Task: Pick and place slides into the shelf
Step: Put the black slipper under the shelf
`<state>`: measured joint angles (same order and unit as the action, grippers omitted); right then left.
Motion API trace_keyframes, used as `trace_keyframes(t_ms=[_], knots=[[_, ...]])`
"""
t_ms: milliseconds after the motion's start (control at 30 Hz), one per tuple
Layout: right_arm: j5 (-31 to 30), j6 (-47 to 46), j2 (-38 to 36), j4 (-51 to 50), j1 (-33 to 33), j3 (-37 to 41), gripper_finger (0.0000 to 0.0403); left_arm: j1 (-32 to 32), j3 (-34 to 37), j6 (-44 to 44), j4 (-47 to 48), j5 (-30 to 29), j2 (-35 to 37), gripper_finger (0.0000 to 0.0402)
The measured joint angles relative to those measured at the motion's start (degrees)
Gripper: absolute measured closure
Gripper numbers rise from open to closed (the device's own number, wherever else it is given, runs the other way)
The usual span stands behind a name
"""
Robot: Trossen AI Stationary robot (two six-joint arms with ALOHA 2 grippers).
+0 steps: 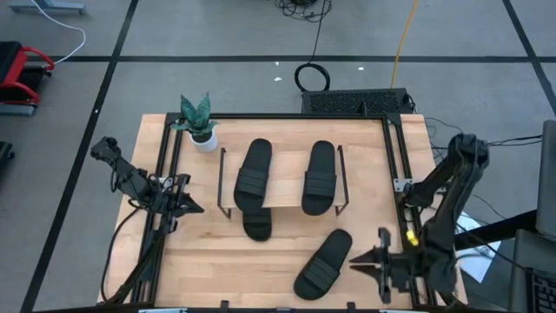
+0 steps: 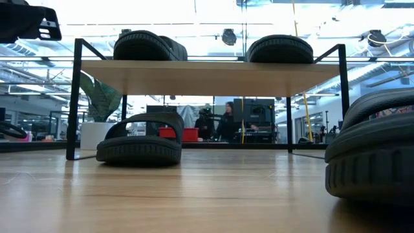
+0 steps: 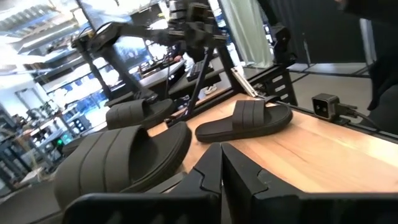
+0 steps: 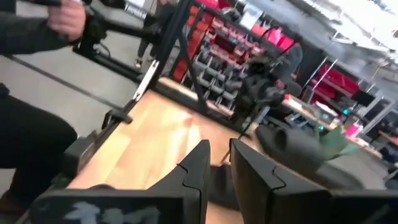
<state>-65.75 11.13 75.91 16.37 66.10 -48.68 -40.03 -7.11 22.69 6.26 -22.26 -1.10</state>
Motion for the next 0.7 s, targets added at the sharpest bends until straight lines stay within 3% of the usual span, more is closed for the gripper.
trace_keyframes(t_ms=[133, 367, 700], knots=[[0.43, -6.17, 5.8, 3.93, -1.36, -0.66, 0.0346, 0.0, 0.0, -0.54, 0.0, -1.83, 0.0, 0.04], [10.35, -20.63, 12.47, 7.3, -3.42, -0.66, 0.0342, 1.02, 0.0, 0.85, -0.81, -1.83, -0.02, 0.0386], [13.73, -37.37, 19.19, 2.8, -6.23, -0.64, 0.0252, 4.15, 0.0, -0.98, -0.22, -1.81, -0.02, 0.0397]])
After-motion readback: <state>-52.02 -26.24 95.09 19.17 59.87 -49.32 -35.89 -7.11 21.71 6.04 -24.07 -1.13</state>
